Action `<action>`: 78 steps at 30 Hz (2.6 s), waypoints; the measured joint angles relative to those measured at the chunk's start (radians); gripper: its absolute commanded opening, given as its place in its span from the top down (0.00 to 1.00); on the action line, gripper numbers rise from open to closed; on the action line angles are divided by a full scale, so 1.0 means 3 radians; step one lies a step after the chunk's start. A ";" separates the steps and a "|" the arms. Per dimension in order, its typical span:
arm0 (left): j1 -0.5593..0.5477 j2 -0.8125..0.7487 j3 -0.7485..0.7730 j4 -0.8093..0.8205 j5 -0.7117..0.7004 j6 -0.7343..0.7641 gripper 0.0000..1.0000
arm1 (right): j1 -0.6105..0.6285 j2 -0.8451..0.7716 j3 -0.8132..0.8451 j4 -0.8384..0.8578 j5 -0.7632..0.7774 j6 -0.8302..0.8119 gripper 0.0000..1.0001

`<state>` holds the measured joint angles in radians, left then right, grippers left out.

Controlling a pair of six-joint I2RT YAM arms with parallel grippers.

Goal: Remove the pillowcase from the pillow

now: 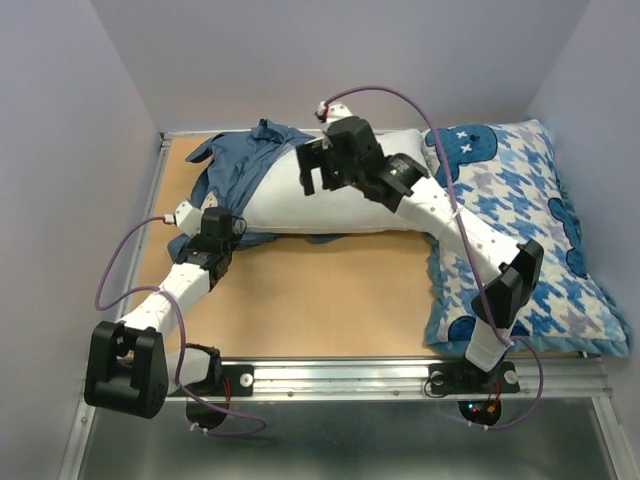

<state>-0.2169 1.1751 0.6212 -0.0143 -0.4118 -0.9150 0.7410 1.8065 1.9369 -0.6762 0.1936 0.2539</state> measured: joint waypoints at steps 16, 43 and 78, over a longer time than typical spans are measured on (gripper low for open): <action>-0.0022 -0.0142 0.0000 -0.0070 0.0045 0.0053 1.00 | 0.0617 0.1198 -0.0512 0.1621 0.0463 -0.0590 0.02; 0.0729 0.0216 0.1130 -0.0319 0.0918 0.0233 1.00 | 0.0350 0.0064 -0.0726 0.1063 0.0188 0.0112 1.00; 0.1483 0.1362 0.1371 -0.0392 0.0233 0.0596 0.94 | -0.0314 -0.0402 0.0900 -0.0426 0.0261 0.0228 1.00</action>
<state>0.2279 1.5837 1.0325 -0.1318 -0.3420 -0.7361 0.6468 1.6859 2.2070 -0.8040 0.2718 0.3222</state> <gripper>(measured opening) 0.036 0.044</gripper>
